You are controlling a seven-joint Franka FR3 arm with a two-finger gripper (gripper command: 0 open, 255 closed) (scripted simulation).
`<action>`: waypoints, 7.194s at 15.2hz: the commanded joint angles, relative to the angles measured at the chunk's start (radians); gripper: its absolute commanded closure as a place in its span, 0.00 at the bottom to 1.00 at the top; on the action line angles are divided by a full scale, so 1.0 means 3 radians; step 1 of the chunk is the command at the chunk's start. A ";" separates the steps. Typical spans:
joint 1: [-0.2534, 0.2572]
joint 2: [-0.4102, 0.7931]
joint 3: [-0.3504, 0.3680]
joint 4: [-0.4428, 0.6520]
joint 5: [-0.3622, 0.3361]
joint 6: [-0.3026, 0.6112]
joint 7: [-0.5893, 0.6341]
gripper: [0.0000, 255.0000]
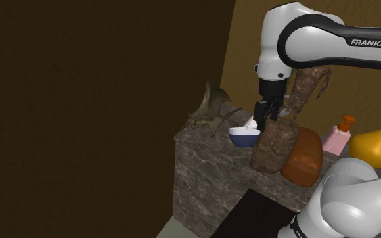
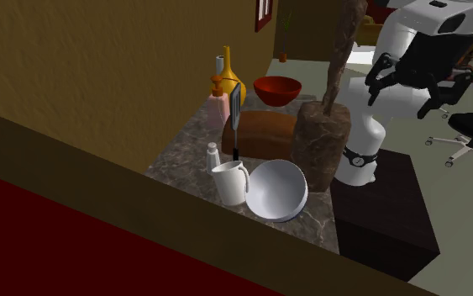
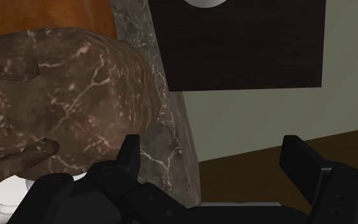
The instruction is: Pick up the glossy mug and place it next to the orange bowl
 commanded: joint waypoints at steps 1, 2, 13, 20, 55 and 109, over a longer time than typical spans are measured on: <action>0.0000 0.0000 0.0000 0.0000 0.0000 0.0000 0.0000 0.00; -0.0023 0.0033 -0.0091 -0.0014 -0.0043 0.0063 -0.0093 0.00; -0.0186 0.0784 -0.1081 0.0148 -0.0297 0.0783 -0.1122 0.00; -0.0186 0.1599 -0.1665 0.0552 -0.0085 0.1168 -0.1881 0.00; -0.0285 0.2897 -0.2118 0.1058 0.0733 0.1612 -0.2976 1.00; -0.0734 0.1137 -0.2296 0.1348 -0.0477 -0.0091 -0.3147 1.00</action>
